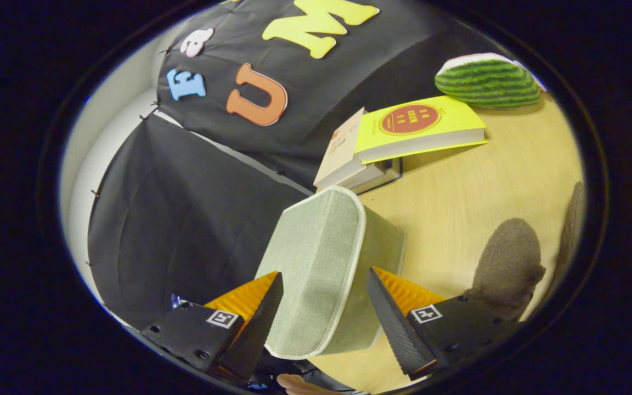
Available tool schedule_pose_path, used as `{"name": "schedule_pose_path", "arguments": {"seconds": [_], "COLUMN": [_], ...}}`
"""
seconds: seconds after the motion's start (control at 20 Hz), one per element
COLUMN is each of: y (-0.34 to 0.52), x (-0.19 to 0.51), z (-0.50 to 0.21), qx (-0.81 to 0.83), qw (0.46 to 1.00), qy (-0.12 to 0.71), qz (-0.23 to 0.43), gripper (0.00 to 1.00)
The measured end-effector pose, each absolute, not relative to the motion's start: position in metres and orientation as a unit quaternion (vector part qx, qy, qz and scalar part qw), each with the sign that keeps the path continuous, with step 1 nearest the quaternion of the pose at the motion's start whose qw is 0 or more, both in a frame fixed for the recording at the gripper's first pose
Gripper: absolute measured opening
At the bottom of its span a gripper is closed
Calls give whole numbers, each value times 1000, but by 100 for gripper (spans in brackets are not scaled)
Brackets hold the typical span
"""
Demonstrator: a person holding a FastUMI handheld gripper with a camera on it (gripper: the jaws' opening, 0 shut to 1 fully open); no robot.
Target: Open the storage box then place both shoes into the box .Put the left shoe in first, then the right shoe, with the right side of both shoes facing outward in a uniform manner.
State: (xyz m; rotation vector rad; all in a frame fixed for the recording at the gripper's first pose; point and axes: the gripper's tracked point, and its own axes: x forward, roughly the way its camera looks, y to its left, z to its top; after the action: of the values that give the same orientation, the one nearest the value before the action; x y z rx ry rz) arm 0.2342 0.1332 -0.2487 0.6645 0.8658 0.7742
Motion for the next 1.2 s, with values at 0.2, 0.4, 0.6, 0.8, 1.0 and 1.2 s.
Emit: {"name": "schedule_pose_path", "arguments": {"seconds": [0.2,0.4,0.6,0.8,1.0,1.2], "y": [147,159,161,160,148,141], "x": [242,243,244,244,247,245], "z": [-256,-264,-272,-270,-264,-254], "qx": [322,363,391,396,376,352], "qw": [765,722,692,694,719,748], "qy": [407,424,439,436,424,405], "qz": [381,409,420,414,402,392], "gripper": [98,98,89,72,56,32]}}
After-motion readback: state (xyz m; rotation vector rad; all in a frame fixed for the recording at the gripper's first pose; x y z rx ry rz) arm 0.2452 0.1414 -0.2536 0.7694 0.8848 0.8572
